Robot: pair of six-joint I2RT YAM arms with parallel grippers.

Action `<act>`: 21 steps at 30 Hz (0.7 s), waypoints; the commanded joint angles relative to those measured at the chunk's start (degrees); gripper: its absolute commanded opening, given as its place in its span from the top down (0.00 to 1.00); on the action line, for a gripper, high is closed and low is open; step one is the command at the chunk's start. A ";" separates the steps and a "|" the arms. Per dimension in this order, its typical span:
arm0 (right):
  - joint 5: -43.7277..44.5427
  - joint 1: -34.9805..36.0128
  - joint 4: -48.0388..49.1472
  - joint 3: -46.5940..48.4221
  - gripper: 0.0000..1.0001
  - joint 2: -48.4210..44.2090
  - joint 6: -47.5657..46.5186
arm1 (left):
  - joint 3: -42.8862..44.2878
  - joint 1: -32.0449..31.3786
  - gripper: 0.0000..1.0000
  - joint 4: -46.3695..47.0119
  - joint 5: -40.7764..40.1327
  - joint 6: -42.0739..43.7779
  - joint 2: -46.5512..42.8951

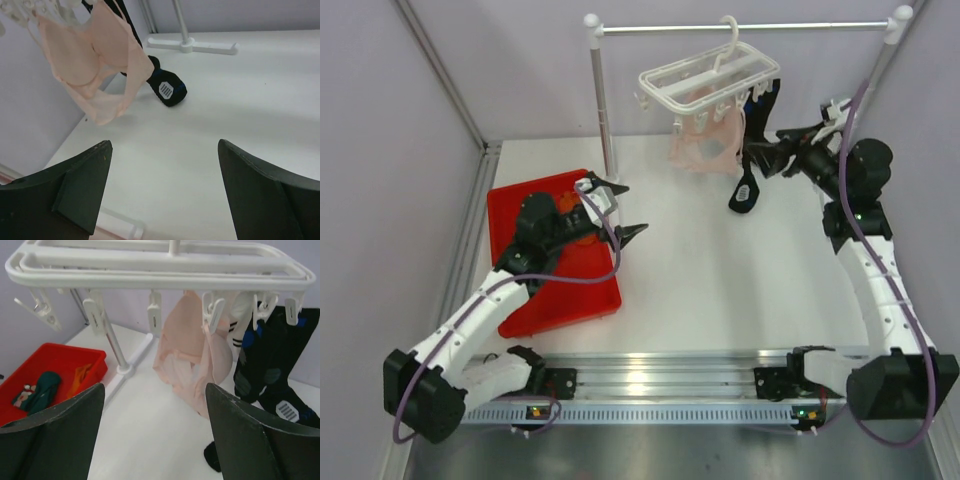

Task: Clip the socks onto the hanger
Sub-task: Open the clamp at the hanger.

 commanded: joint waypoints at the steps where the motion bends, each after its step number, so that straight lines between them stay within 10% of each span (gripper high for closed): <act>1: -3.85 -0.25 11.52 5.35 0.20 5.10 4.54 | -0.41 -4.92 0.09 14.37 -3.96 4.75 3.32; 21: 0.45 5.91 15.84 16.26 0.23 19.98 6.13 | 13.02 -18.47 0.23 49.35 -30.06 1.24 35.92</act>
